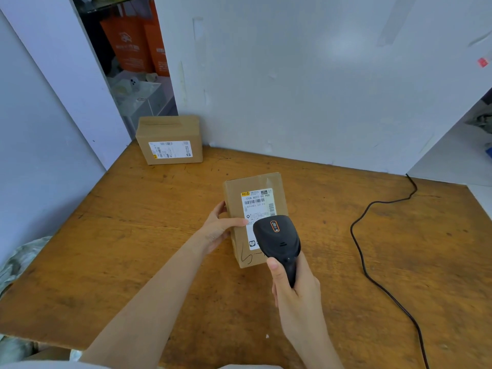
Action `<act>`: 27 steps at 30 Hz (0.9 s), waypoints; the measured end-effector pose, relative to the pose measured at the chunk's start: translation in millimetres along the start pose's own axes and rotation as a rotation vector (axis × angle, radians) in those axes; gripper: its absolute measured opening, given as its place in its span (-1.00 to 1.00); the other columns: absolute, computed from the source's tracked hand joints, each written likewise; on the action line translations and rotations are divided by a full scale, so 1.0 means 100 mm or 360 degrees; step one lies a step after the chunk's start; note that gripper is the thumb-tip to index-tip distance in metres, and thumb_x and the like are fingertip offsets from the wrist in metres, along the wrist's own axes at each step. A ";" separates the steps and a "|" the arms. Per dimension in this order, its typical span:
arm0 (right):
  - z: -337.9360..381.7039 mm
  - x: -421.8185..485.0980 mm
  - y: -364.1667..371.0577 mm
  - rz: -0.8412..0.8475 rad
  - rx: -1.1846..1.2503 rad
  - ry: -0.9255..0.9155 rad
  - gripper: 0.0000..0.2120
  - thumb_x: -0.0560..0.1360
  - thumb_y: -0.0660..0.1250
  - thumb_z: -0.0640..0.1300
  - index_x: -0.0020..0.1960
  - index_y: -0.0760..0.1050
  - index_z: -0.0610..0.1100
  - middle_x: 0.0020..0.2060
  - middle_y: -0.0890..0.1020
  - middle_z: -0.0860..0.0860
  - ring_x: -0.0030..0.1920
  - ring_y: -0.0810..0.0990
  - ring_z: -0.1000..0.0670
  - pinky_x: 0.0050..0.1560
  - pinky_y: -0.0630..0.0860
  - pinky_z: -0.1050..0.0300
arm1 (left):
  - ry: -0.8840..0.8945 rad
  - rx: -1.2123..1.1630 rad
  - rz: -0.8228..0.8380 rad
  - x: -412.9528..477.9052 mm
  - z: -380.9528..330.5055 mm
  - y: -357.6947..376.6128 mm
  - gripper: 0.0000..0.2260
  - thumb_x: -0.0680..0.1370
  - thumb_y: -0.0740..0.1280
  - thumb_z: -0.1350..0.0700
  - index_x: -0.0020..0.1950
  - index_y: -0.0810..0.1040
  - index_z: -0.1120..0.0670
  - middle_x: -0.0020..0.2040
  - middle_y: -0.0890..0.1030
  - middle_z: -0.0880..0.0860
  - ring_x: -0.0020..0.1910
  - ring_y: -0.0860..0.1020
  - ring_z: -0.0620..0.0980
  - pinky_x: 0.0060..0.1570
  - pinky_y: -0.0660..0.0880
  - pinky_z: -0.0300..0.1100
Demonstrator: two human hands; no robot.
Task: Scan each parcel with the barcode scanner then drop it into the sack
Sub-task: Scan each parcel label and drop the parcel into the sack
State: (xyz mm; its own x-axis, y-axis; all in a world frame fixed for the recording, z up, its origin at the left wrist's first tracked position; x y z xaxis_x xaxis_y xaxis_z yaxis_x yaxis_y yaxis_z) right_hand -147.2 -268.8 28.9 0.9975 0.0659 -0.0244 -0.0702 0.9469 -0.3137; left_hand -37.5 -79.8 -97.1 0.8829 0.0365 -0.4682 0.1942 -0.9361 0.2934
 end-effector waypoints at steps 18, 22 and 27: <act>-1.37 0.87 -0.08 0.0030 -0.1355 0.0366 -0.48 0.60 0.19 0.03 0.41 0.20 -0.27 0.23 0.47 -0.19 0.25 0.39 -0.23 0.13 0.42 -0.08 | 0.0027 -0.0118 -0.0327 -0.28 -0.06 -0.70 -0.08 0.17 0.60 0.06 0.49 0.32 -0.16 0.33 0.52 -0.03 0.27 0.48 0.06 0.24 0.41 0.23; -1.42 0.89 0.00 0.0026 -0.1585 0.0410 -0.46 0.56 0.20 0.14 0.40 0.22 -0.16 0.25 0.49 -0.09 0.30 0.37 -0.17 0.15 0.45 -0.13 | 0.0000 -0.0159 -0.0390 -0.39 -0.02 -0.86 -0.09 0.18 0.60 0.04 0.48 0.31 -0.19 0.33 0.53 -0.07 0.27 0.48 0.03 0.24 0.41 0.21; -1.24 0.85 0.03 -0.0059 -0.1752 0.0410 -0.40 0.48 0.33 0.07 0.39 0.24 -0.18 0.29 0.42 -0.12 0.32 0.34 -0.19 0.25 0.35 -0.18 | -0.0050 -0.0274 -0.0491 -0.54 0.07 -1.09 -0.19 0.30 0.58 0.09 0.47 0.32 -0.21 0.29 0.56 -0.09 0.23 0.50 -0.01 0.06 0.44 0.07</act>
State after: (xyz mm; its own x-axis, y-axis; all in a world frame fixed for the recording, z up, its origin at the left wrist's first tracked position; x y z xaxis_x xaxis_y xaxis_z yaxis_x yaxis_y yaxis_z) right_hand -63.2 -299.5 -91.6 0.9778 -0.1437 -0.1528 -0.1317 0.1466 -0.9804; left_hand -109.1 18.3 -109.8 0.7583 0.2946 -0.5815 0.5212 -0.8098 0.2694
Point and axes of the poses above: each hand's wrist, its own x-axis towards the middle knuckle, its own y-axis out of the palm, z = x × y, the point moved 9 cm from there along x, towards the middle knuckle
